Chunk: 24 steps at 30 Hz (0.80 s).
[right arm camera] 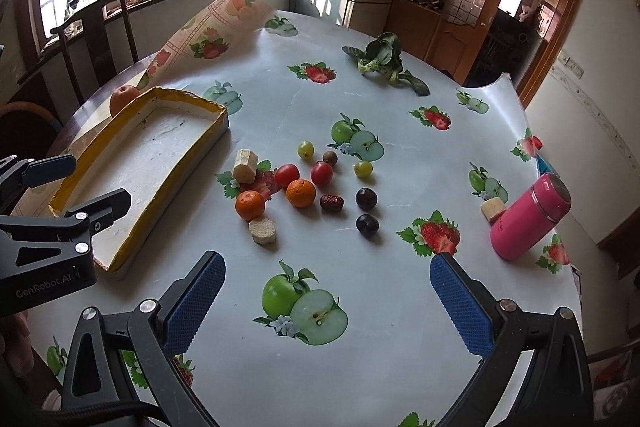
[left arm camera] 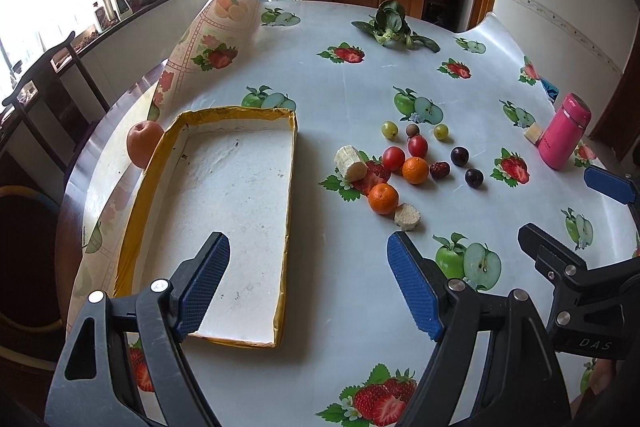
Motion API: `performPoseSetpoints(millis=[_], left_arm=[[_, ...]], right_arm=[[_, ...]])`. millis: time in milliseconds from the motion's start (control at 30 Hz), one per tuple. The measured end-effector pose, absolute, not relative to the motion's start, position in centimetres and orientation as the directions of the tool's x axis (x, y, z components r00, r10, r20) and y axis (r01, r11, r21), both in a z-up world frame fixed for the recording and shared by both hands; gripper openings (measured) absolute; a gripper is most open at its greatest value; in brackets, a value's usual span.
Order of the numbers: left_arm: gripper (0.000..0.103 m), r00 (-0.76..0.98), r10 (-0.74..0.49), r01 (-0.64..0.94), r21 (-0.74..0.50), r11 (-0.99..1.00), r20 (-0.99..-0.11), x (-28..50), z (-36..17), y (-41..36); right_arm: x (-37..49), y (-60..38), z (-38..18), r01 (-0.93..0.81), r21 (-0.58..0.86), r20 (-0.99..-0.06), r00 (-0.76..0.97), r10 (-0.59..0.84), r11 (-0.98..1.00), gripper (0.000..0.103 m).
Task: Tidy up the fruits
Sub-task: 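Move both tools toward the cluster of small fruits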
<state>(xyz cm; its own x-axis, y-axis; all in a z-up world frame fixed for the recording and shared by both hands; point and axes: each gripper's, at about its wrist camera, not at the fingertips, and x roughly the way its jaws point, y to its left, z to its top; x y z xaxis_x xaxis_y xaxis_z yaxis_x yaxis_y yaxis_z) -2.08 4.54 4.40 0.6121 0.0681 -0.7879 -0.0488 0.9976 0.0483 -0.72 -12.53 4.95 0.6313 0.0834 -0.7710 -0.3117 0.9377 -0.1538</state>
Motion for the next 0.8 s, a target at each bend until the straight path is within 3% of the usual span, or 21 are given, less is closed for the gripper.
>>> performPoseSetpoints(millis=[800], left_arm=[[0.081,0.572,0.033,-0.025,0.023,0.999,-0.819,-0.6,3.0,3.3]], right_arm=[[0.6,-13.2,3.5,-0.297,-0.164,-0.797,0.602,0.05,0.941,0.103]])
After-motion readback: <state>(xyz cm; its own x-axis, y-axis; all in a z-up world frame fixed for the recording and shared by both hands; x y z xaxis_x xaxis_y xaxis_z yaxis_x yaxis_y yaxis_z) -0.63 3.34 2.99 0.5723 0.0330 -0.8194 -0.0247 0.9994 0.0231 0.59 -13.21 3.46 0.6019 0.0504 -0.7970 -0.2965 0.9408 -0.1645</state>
